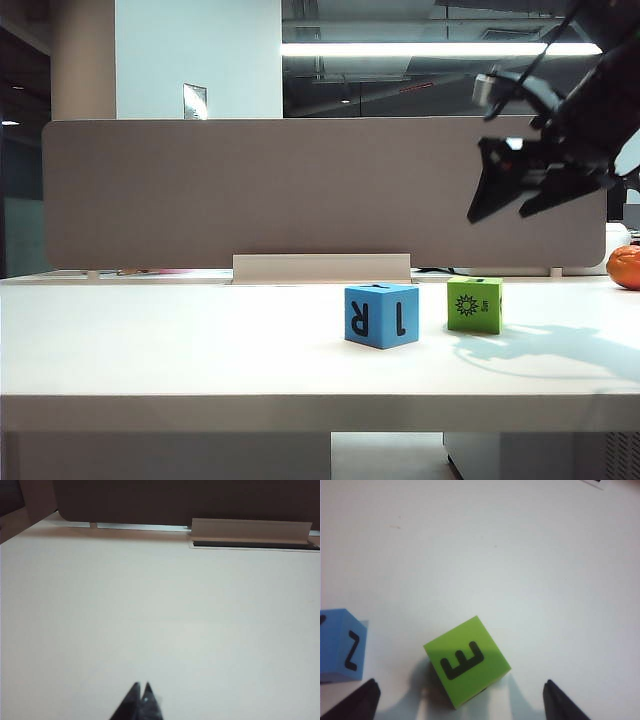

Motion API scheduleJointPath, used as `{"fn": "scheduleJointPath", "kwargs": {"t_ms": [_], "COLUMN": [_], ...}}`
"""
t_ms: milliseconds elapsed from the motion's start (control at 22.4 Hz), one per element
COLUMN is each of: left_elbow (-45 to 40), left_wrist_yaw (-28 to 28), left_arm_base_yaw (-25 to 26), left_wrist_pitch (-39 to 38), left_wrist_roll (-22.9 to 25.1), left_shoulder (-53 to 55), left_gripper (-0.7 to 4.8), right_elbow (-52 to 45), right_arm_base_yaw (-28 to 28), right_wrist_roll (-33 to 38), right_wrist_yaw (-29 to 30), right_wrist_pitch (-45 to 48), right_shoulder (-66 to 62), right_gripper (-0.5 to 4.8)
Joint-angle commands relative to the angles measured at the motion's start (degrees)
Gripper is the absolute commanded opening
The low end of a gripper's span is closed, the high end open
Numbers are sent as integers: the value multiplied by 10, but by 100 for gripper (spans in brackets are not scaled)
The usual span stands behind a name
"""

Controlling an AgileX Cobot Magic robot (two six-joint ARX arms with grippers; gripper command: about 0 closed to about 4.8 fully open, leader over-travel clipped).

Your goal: Stack one letter block on top of another letter block.

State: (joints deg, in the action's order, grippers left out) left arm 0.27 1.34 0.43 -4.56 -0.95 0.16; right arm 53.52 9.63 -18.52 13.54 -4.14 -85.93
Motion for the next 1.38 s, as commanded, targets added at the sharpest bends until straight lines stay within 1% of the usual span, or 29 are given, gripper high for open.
{"fn": "scheduleJointPath", "kwargs": {"t_ms": [45,89,178,357,714,981,1070,1249,1383], "left_elbow": [2,2,2,2,2,2,2,2,2], "left_wrist_yaw": [3,2,2,2,2,2,3,3,2], "left_arm_base_yaw": [0,0,0,0,0,0,0,0,0], "left_wrist_pitch": [4,4,3,3,4,4,4,4,4], "left_wrist_roll": [0,0,1,1,1,1,0,1,1], "left_shoulder": [0,0,0,0,0,0,0,0,0], "left_gripper": [-6,-5,-5,-5,-5,-5,-5,-5,-5], "right_elbow": [21,28,36,38,39,59,85,122,128], "right_arm_base_yaw": [1,1,1,1,1,1,1,1,1], "right_wrist_roll": [-26,-54,-106,-149,-148,-145,-143,-115,-115], "right_wrist_yaw": [12,26,36,36,36,31,31,31,31], "right_wrist_pitch": [-3,-17,-45,-57,-3,0,6,-3,-5], "right_shoulder": [-29,-44,-63,-71,-101,-142,-165,-191,-198], "right_gripper": [454,479,479,479,479,479,479,479,479]}}
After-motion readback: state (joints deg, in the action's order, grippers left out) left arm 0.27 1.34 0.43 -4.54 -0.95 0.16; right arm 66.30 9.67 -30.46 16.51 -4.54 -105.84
